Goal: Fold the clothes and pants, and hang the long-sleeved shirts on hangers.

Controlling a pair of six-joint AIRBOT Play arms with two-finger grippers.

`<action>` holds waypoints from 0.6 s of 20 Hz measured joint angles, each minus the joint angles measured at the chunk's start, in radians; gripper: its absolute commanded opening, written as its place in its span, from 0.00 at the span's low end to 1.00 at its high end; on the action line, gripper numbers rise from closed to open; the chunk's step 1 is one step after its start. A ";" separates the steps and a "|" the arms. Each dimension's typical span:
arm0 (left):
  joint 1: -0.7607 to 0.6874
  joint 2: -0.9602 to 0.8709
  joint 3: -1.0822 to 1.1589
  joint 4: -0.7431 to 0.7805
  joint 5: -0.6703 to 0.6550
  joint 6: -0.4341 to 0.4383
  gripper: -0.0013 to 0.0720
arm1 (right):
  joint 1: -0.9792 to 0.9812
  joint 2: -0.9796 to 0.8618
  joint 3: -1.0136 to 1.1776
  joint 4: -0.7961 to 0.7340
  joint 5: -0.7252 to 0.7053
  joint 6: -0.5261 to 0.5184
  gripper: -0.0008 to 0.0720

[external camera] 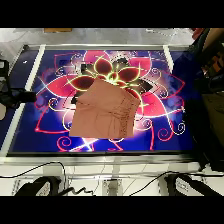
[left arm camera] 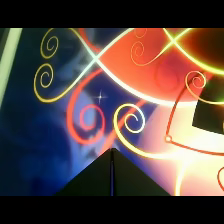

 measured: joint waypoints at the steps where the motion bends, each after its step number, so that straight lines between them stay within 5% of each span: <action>1: 0.000 0.000 0.000 0.000 0.000 0.000 0.03 | 0.000 0.000 -0.045 0.024 0.013 -0.001 0.03; 5: 0.000 0.000 0.000 0.000 0.000 0.000 0.03 | 0.001 0.000 -0.330 0.299 0.050 -0.114 0.04; 6: 0.000 0.000 0.000 0.000 0.000 0.000 0.03 | 0.002 0.000 -0.405 0.376 0.049 -0.147 0.11; 8: 0.000 0.000 0.000 0.000 0.000 0.000 0.03 | 0.013 0.000 -0.554 0.503 0.000 -0.194 0.60; 12: 0.000 0.000 0.000 0.000 0.000 0.000 0.03 | 0.097 0.000 -0.769 0.619 -0.175 -0.233 0.62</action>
